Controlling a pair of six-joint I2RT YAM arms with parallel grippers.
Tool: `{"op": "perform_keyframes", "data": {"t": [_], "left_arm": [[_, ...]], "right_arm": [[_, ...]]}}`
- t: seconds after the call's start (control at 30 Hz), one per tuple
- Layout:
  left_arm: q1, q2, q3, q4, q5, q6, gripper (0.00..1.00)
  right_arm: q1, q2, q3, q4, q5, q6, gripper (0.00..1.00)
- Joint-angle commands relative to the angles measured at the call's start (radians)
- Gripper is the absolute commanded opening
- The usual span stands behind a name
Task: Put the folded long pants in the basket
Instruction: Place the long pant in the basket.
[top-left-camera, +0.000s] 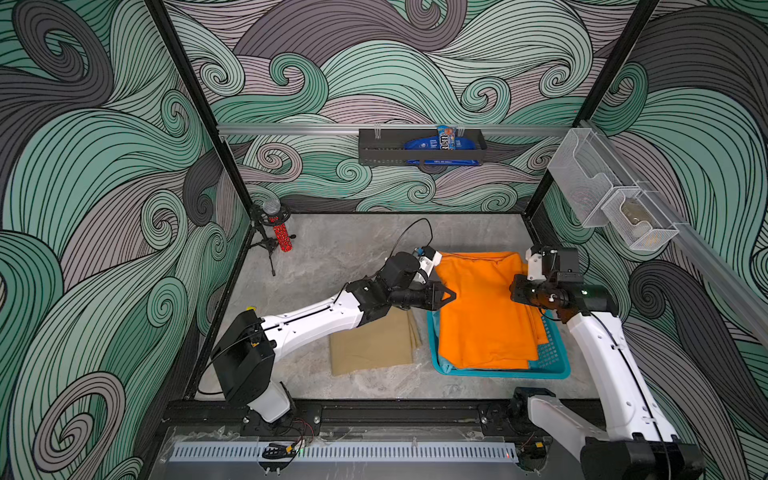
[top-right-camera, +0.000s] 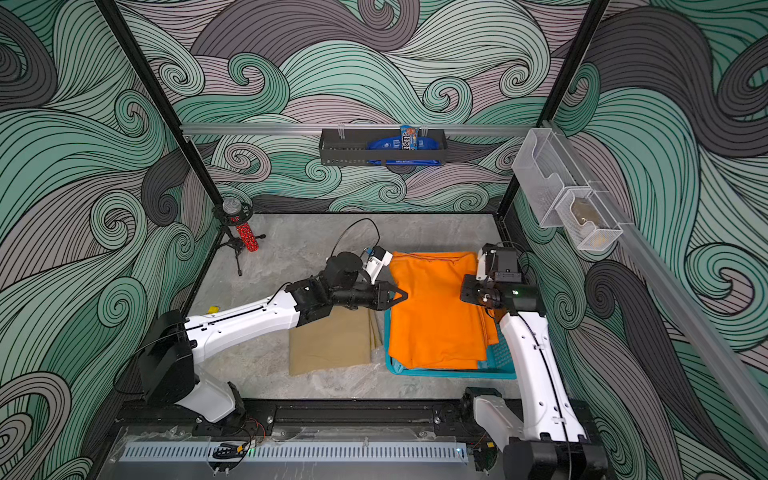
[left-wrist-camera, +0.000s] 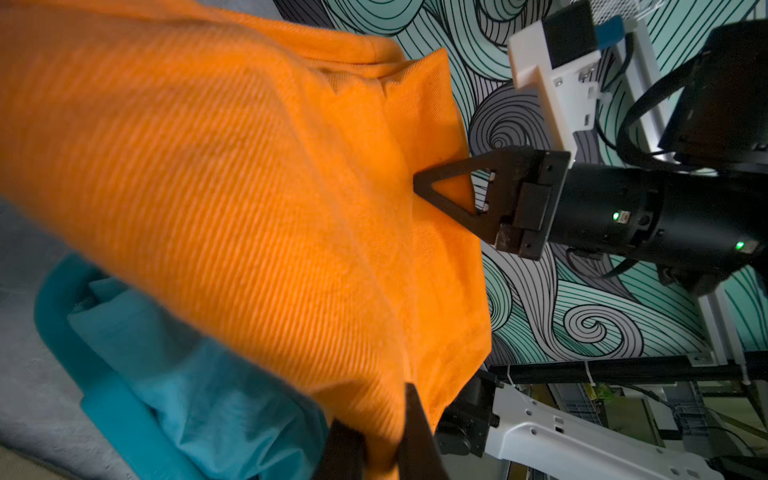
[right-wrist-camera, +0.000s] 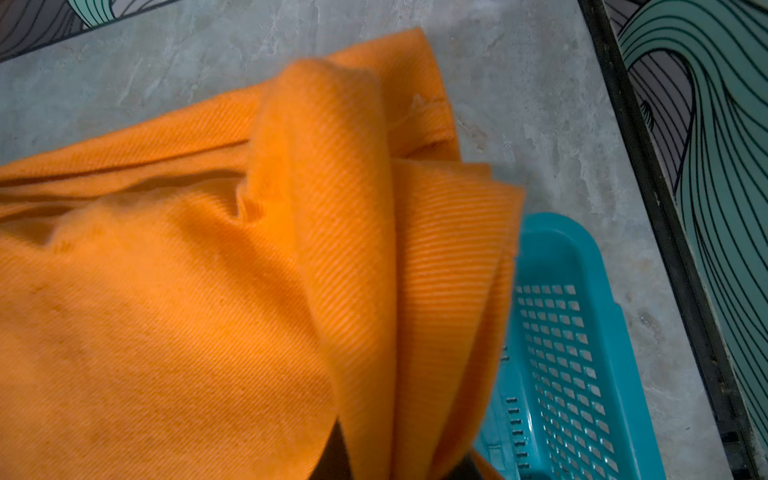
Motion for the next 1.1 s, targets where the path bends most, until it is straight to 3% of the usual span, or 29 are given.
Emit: {"op": "perform_keyframes", "data": {"t": [0.0,0.1,0.5,0.63,0.67,0.73,0.77,0.8,0.87,0.9,1.07], "left_arm": [[-0.027,0.006,-0.003,-0.107,0.017,0.053,0.0],[-0.038,0.041,0.005,-0.156,0.016,0.073,0.0],[-0.046,0.199,0.097,-0.348,-0.046,0.179,0.0],[-0.045,0.208,0.111,-0.352,-0.079,0.197,0.0],[-0.044,0.208,0.114,-0.35,-0.081,0.199,0.0],[-0.045,0.214,0.128,-0.351,-0.084,0.205,0.25],[-0.044,0.221,0.144,-0.366,-0.086,0.208,0.45],[-0.043,0.227,0.163,-0.384,-0.093,0.211,0.66],[-0.041,0.226,0.196,-0.407,-0.113,0.212,0.94],[-0.039,0.218,0.207,-0.407,-0.122,0.211,0.99],[-0.019,0.116,0.211,-0.357,-0.184,0.199,0.99]], "right_arm": [[-0.018,-0.02,-0.012,0.092,0.083,0.043,0.0],[-0.021,-0.031,-0.006,0.085,0.108,0.046,0.0],[-0.023,0.166,-0.032,0.052,0.091,0.051,0.03],[-0.021,0.195,-0.033,0.053,0.095,0.065,0.4],[-0.022,0.19,-0.032,0.053,0.103,0.069,0.54],[-0.022,0.174,-0.022,0.051,0.128,0.074,0.79],[-0.022,0.162,-0.016,0.051,0.143,0.074,0.89],[-0.022,0.152,-0.006,0.051,0.153,0.071,0.93],[-0.021,0.138,0.01,0.05,0.162,0.057,0.94],[-0.022,0.13,0.016,0.053,0.16,0.045,0.94],[-0.013,0.119,0.058,0.054,0.133,0.018,0.9]]}}
